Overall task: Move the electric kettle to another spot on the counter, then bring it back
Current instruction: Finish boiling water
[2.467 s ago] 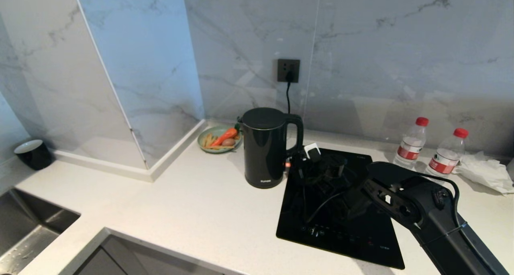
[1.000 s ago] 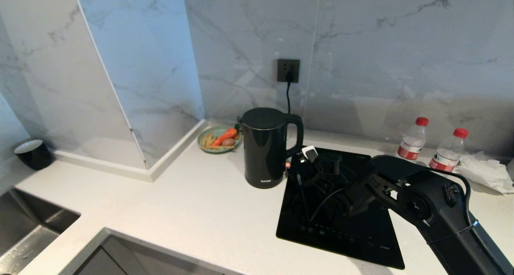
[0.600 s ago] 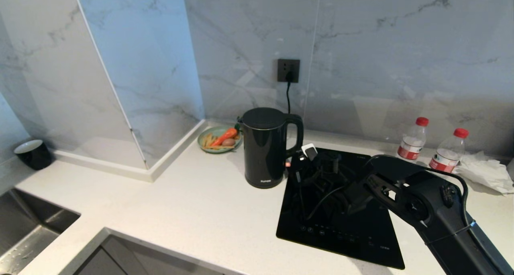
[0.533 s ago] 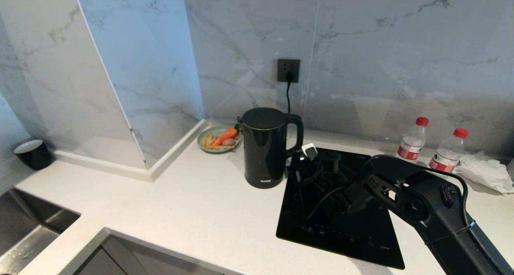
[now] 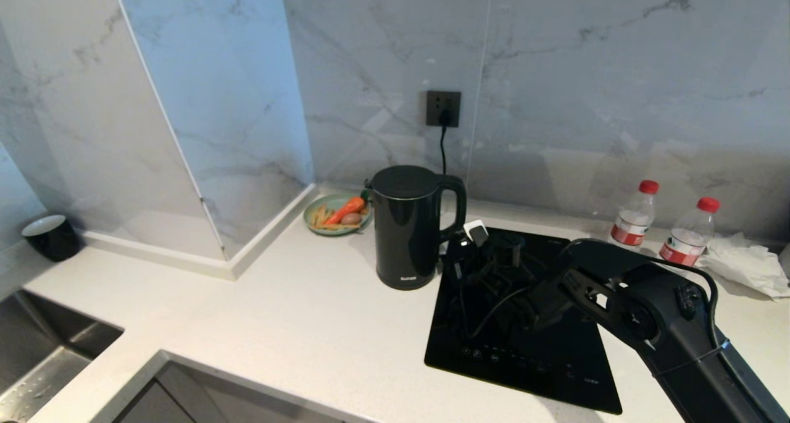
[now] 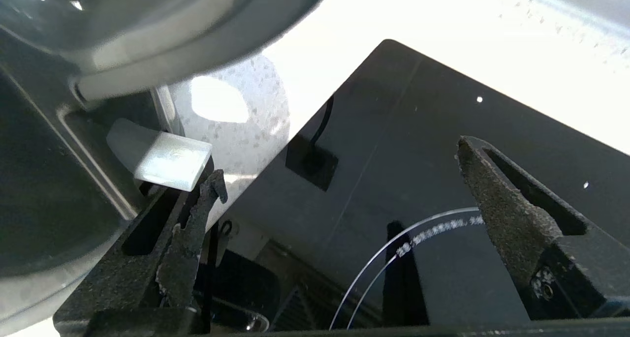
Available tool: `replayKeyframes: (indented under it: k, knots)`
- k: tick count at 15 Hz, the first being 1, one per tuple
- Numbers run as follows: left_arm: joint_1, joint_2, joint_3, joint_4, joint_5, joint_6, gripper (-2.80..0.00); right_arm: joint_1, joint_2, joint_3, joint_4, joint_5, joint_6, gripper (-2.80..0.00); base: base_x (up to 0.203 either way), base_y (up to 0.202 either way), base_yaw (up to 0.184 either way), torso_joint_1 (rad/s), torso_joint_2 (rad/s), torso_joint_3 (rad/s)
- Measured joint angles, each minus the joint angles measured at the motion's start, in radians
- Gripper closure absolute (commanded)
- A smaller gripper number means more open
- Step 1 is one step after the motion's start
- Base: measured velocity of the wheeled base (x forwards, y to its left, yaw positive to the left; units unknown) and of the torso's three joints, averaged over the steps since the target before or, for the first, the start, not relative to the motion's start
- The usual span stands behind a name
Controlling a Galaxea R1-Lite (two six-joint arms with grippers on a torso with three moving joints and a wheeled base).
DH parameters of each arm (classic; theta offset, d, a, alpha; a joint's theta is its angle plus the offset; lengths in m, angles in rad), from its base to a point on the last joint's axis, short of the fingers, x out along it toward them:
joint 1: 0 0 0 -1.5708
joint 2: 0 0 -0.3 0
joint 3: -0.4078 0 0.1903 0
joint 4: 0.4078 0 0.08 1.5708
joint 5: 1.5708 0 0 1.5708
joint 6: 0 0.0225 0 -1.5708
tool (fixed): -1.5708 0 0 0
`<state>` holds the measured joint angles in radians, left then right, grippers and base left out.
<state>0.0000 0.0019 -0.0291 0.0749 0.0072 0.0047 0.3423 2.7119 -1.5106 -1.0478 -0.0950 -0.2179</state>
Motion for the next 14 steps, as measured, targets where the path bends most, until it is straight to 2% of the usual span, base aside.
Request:
replayKeyframes:
  k: [7, 10, 14]
  knots:
    - [0.000, 0.000, 0.000, 0.000, 0.000, 0.000, 0.00, -0.003, -0.024, 0.039, -0.028, -0.021, -0.006, -2.80, 0.000, 0.000, 0.000, 0.000, 0.00, 0.000]
    - [0.000, 0.000, 0.000, 0.000, 0.000, 0.000, 0.00, -0.012, -0.034, 0.046, -0.089, -0.068, 0.001, -2.80, 0.000, 0.000, 0.000, 0.000, 0.00, 0.000]
    - [0.000, 0.000, 0.000, 0.000, 0.000, 0.000, 0.00, -0.022, -0.056, 0.101, -0.154, -0.090, 0.001, -2.80, 0.000, 0.000, 0.000, 0.000, 0.00, 0.000]
